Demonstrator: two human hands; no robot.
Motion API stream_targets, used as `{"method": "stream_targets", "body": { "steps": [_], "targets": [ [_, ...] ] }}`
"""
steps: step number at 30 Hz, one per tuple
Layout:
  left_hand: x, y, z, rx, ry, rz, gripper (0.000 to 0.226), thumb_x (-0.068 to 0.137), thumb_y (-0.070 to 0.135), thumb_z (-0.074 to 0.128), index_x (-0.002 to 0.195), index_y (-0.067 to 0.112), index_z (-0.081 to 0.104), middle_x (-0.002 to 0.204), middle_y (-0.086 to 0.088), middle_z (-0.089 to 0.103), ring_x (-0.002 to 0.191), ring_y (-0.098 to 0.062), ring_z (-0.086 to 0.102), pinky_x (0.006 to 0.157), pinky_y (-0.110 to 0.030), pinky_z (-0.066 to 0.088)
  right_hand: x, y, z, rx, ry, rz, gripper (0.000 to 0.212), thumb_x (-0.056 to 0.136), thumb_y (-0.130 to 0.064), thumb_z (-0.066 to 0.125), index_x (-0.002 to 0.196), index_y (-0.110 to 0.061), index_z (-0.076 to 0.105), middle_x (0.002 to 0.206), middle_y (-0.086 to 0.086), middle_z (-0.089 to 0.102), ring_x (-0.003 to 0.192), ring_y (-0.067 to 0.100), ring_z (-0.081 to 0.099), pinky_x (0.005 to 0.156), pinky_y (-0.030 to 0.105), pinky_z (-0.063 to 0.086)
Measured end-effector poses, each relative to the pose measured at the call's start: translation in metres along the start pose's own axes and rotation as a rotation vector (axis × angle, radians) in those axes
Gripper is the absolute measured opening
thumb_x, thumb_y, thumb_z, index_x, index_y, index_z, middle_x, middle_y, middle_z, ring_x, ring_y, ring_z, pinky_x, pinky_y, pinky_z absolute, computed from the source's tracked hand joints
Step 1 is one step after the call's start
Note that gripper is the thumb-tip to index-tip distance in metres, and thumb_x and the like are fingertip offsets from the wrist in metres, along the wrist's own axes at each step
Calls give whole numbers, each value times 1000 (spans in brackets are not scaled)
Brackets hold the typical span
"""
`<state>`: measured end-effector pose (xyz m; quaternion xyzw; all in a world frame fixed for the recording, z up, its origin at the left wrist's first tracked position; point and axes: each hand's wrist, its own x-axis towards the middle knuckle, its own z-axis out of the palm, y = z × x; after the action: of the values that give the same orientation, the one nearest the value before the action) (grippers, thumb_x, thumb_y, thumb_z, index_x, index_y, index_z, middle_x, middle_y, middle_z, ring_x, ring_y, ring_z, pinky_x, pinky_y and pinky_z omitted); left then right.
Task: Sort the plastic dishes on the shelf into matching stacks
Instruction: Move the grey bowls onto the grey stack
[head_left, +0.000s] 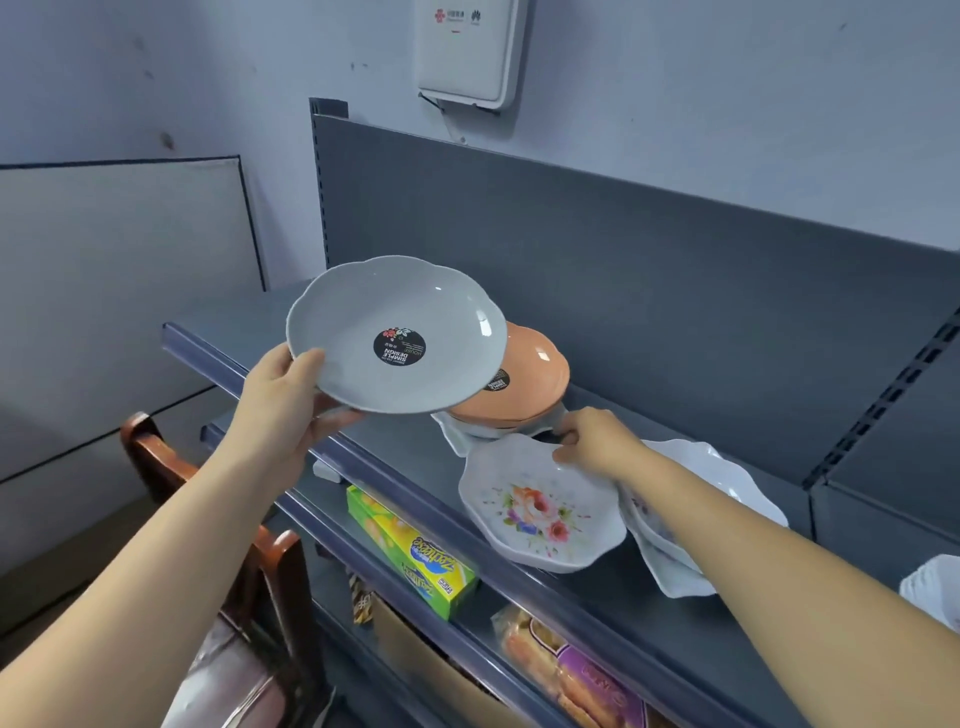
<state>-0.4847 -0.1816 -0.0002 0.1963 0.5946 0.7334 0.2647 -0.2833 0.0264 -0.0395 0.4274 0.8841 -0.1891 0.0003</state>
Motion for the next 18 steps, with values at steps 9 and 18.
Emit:
{"method": "stream_targets", "body": {
  "steps": [9,18],
  "targets": [
    [15,-2,2,-16,-7,-12,27,97,10,38,118,15,55,102,1,67,77,-13,69,61,-28,62,6,9,-7,57,31,37,18,91,-13,61,103,-13,73,111,4,68,99,25,62,83,36,52],
    [22,0,29,-80,-72,7,26,96,9,39,111,18,58,95,2,66,59,-3,70,49,-19,55,-30,26,-50,203,172,161,18,89,-11,58,96,-14,75,100,2,70,93,21,64,84,39,55]
  ]
}}
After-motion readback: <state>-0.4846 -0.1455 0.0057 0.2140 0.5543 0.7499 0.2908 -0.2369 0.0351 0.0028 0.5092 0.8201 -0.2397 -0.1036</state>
